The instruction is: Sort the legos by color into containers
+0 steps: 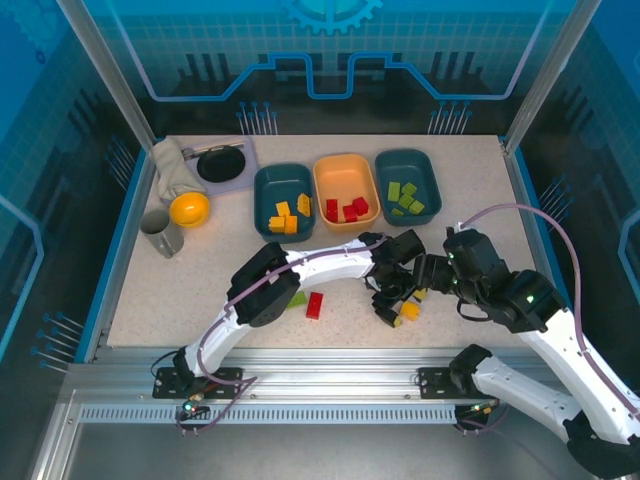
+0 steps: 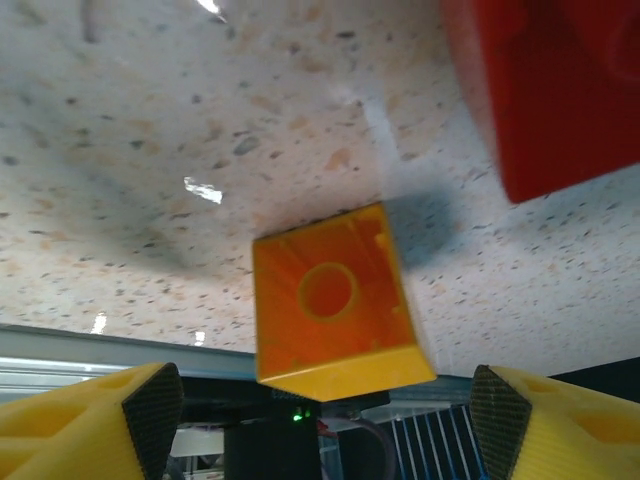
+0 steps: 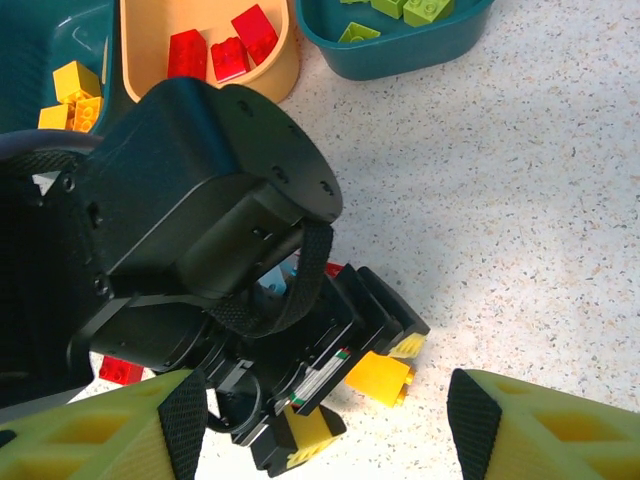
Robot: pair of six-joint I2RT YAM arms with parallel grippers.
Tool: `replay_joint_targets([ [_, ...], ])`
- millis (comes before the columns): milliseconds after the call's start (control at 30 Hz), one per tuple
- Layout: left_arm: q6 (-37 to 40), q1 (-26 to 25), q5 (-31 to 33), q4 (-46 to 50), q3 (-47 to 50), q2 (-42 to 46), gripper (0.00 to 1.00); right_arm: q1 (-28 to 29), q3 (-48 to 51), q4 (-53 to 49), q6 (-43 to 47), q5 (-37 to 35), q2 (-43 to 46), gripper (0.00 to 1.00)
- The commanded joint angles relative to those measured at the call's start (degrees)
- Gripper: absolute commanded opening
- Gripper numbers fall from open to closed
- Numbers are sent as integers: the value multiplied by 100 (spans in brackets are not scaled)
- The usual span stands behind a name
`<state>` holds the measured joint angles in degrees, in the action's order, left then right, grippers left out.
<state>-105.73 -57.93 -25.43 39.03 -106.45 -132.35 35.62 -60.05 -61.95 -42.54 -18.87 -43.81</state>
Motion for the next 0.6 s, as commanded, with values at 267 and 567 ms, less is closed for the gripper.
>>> replay_joint_targets([
  [267,-466,-139,337,143,-262,-361,62,78,185,-2,160,164,136,68],
  [567,-407,-146,469,303,-296,-445,60,78,271,104,245,227,153,68],
])
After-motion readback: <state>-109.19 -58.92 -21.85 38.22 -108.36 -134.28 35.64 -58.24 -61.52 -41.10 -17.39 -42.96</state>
